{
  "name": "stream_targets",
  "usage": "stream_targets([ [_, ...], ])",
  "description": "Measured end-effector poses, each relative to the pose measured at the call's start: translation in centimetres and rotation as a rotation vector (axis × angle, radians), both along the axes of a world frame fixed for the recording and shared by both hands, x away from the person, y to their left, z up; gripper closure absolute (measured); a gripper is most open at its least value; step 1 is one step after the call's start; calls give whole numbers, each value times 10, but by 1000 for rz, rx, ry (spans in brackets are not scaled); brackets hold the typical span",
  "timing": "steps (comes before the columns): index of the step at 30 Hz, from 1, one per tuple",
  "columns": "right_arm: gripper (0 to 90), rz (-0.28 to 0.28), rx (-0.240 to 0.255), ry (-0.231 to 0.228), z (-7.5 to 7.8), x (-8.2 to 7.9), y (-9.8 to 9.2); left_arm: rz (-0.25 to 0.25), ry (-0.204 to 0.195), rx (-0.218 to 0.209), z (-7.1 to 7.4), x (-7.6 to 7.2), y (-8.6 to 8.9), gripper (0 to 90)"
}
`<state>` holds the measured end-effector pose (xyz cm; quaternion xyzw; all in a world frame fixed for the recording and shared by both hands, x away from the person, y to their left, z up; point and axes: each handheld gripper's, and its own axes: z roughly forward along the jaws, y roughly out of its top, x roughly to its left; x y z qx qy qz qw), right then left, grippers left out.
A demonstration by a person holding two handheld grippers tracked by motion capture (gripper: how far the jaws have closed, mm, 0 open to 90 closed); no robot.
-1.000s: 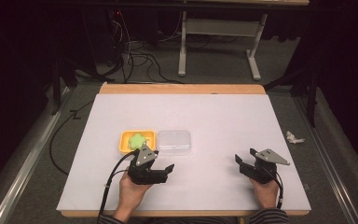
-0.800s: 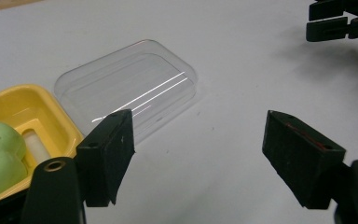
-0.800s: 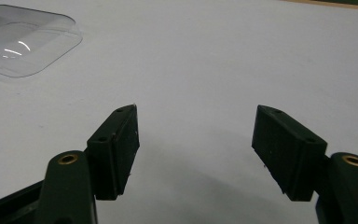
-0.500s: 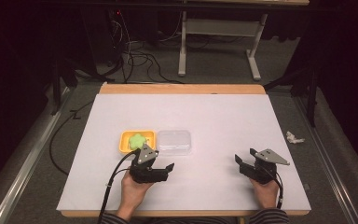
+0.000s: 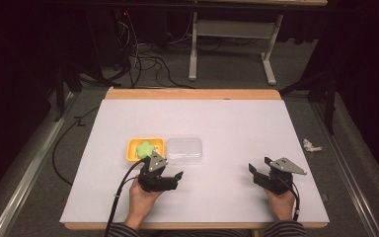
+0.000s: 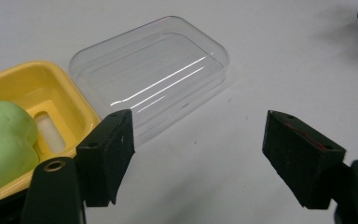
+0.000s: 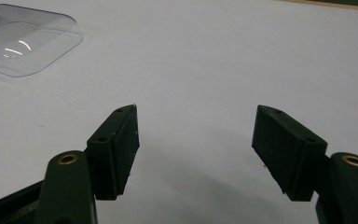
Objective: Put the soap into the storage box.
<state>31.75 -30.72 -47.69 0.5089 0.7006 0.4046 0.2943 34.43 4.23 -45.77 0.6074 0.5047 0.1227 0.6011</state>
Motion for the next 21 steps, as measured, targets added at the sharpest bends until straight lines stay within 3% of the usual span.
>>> stream_targets([
  [5,322,-1,0,1,0,0,0,9,4,-9,-3,2,0,253],
  [12,321,1,-6,9,0,0,1,13,0,15,-7,7,0,252],
  [21,320,2,-7,9,0,0,1,18,3,17,-11,10,-2,249],
])
